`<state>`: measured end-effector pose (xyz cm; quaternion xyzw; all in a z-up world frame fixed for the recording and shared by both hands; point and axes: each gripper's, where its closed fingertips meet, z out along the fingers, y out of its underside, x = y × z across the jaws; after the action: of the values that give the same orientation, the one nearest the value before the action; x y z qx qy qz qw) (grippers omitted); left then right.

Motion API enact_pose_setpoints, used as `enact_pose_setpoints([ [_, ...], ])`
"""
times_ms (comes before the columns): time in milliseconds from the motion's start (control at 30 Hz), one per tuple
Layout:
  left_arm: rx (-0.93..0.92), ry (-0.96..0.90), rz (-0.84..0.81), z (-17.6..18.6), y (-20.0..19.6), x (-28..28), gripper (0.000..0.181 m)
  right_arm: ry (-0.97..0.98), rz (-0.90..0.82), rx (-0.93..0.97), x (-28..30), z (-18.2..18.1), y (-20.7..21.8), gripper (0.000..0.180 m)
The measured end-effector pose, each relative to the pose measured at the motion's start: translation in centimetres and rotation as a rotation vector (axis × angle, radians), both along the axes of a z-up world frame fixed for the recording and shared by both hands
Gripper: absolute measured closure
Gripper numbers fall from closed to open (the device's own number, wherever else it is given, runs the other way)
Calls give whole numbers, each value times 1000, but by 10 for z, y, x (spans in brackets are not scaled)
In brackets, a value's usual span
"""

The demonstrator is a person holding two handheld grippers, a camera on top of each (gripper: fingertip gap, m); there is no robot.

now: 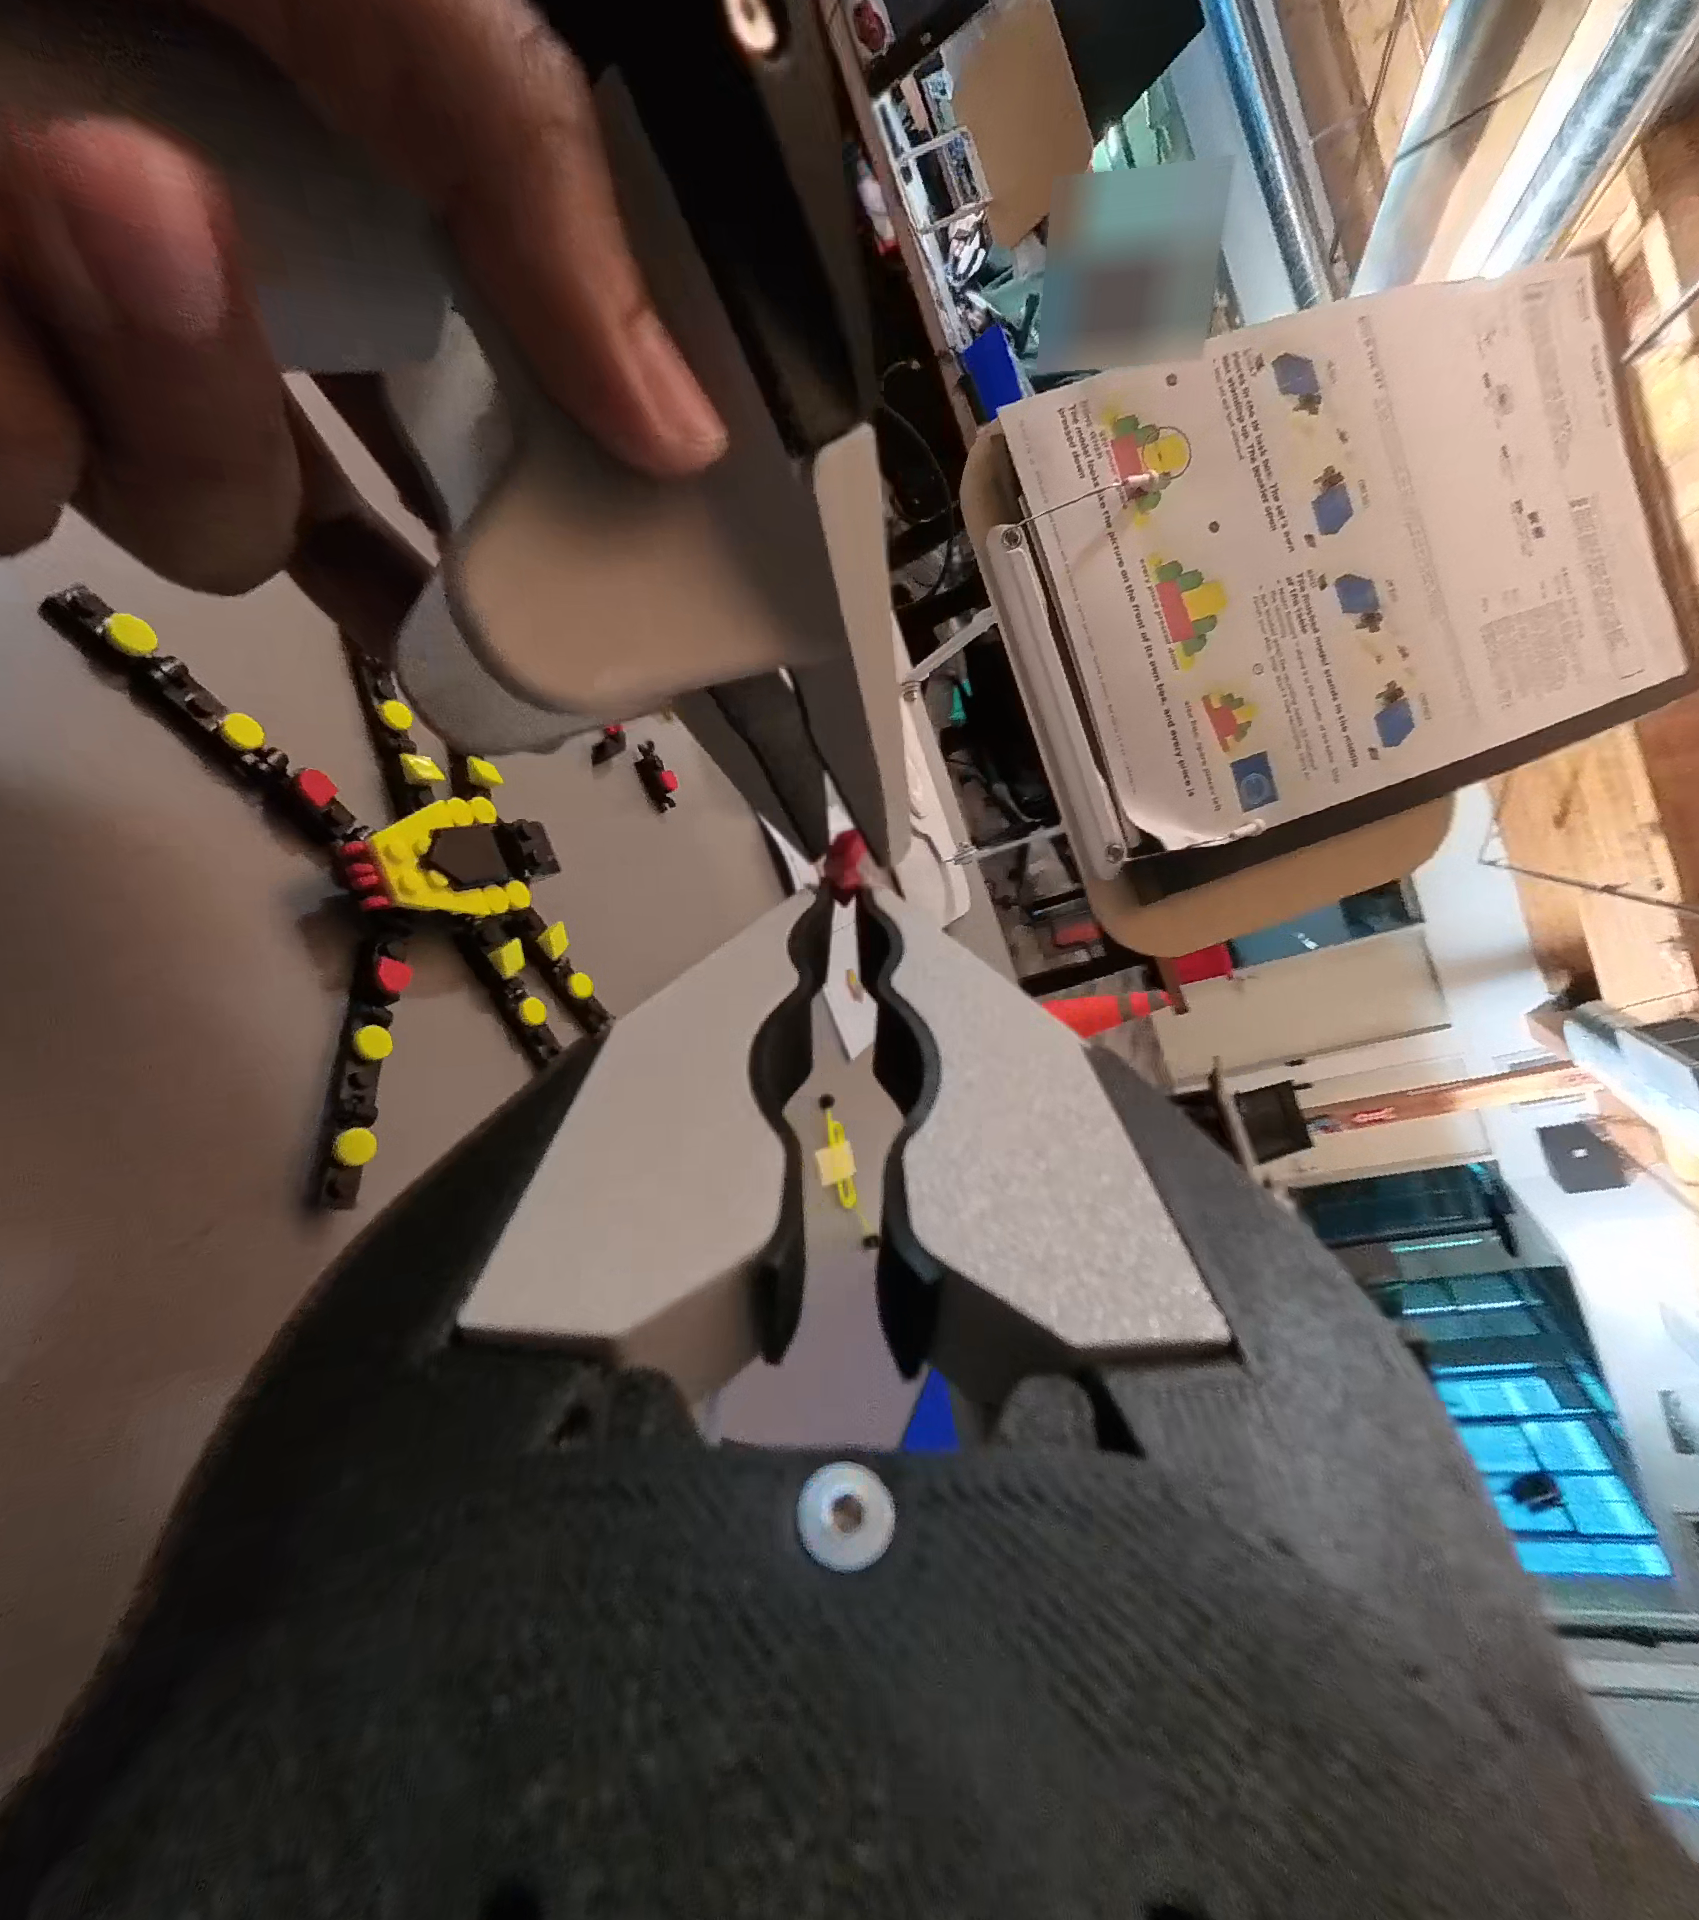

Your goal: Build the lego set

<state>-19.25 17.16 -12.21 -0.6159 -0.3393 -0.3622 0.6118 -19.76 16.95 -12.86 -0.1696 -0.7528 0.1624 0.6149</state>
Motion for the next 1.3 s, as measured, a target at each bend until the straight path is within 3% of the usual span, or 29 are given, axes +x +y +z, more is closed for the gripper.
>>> enact_pose_setpoints([
  [33,4,17,3,2,-1,-1,163,-5,-4,-32,1,1,1,177],
  [167,-21,107,17,3,-3,-5,151,-83,-37,-299,11,2,15,178],
  [367,-101,317,58,-2,-9,-13,151,-405,-134,-1097,42,-25,30,177],
  [433,-143,404,58,-8,-8,-14,151,-536,-197,-1249,51,-46,31,177],
  [700,-260,604,50,-27,-6,-21,153,-711,-425,-1450,63,-95,67,177],
  [933,-248,563,66,-28,-9,-38,152,-761,-538,-1462,76,-117,96,177],
  [1300,-246,565,38,-30,-4,-37,152,-756,-539,-1471,80,-119,107,174],
])
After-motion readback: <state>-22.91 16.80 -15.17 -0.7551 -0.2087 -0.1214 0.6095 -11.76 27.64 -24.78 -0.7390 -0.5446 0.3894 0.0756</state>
